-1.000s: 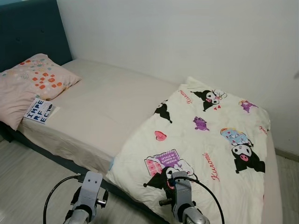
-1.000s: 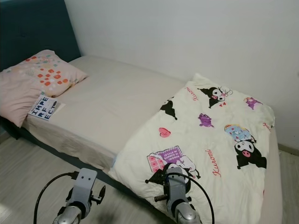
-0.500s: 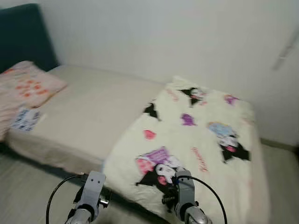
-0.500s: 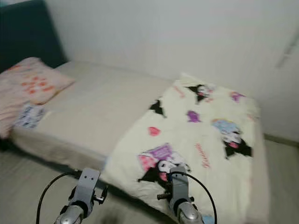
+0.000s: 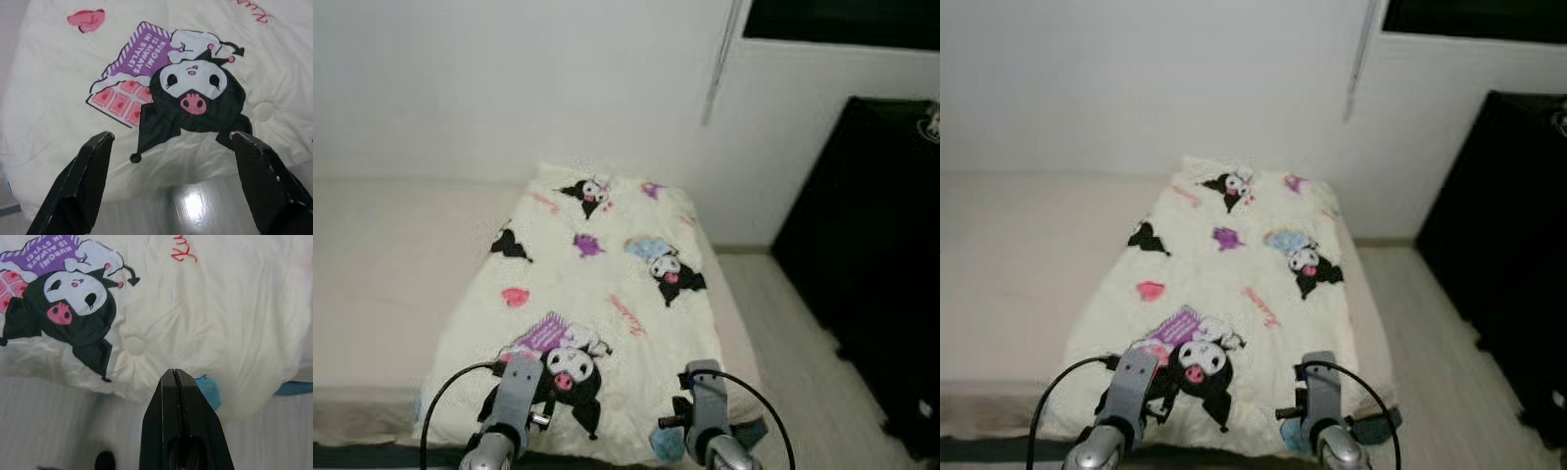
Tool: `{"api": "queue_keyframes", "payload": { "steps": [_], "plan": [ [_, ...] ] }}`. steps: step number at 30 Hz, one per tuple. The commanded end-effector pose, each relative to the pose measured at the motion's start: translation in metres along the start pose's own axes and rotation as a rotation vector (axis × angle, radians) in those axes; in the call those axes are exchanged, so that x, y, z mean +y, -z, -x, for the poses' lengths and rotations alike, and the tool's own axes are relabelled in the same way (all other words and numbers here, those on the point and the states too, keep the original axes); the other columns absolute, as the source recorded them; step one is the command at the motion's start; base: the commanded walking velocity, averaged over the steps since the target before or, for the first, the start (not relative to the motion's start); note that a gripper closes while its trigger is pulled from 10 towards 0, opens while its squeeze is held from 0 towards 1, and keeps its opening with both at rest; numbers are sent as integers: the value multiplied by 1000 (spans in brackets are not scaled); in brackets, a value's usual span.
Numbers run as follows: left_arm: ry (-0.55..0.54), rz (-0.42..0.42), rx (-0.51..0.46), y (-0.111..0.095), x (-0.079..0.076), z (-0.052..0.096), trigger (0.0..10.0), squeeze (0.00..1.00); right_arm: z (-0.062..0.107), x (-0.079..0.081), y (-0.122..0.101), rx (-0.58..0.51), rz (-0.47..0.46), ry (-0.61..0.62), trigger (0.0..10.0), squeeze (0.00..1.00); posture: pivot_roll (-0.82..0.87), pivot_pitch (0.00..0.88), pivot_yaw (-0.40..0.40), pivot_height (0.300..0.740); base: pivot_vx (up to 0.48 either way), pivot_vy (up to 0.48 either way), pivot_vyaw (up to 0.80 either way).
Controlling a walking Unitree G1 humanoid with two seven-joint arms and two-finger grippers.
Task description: Clean up the room
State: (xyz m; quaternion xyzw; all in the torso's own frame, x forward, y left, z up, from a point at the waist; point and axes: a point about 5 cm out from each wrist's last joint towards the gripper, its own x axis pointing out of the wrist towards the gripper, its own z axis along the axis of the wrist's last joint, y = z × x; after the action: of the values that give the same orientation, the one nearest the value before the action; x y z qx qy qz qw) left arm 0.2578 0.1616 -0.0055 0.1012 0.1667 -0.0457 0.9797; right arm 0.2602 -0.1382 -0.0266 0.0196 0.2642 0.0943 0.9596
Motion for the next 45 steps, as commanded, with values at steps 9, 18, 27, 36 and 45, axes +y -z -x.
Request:
{"api": "queue_keyframes", "payload": {
  "steps": [9, 18, 27, 36, 45],
  "plan": [
    [-36, 6, 25, 6, 4, 3, 10000, 0, 1, -1, 1, 3, 6, 2, 10000, 0, -1, 83, -31, 740, 0, 0, 0],
    [-21, 29, 16, 6, 0, 4, 10000, 0, 1, -3, -1, -10, 3, 3, 10000, 0, -4, 74, -36, 740, 0, 0, 0],
    [17, 56, -7, 2, -5, 4, 10000, 0, 1, -4, -1, -12, 4, 3, 10000, 0, -9, 67, -36, 740, 0, 0, 0],
    [50, 92, -23, 0, -9, 5, 10000, 0, 1, -4, -2, -15, 5, 3, 10000, 0, -9, 63, -39, 740, 0, 0, 0],
    [53, 117, -44, -4, -9, 5, 10000, 0, 0, -3, -3, -15, 7, -5, 10000, 0, -9, 63, -45, 740, 444, 0, 0]
  ]
}}
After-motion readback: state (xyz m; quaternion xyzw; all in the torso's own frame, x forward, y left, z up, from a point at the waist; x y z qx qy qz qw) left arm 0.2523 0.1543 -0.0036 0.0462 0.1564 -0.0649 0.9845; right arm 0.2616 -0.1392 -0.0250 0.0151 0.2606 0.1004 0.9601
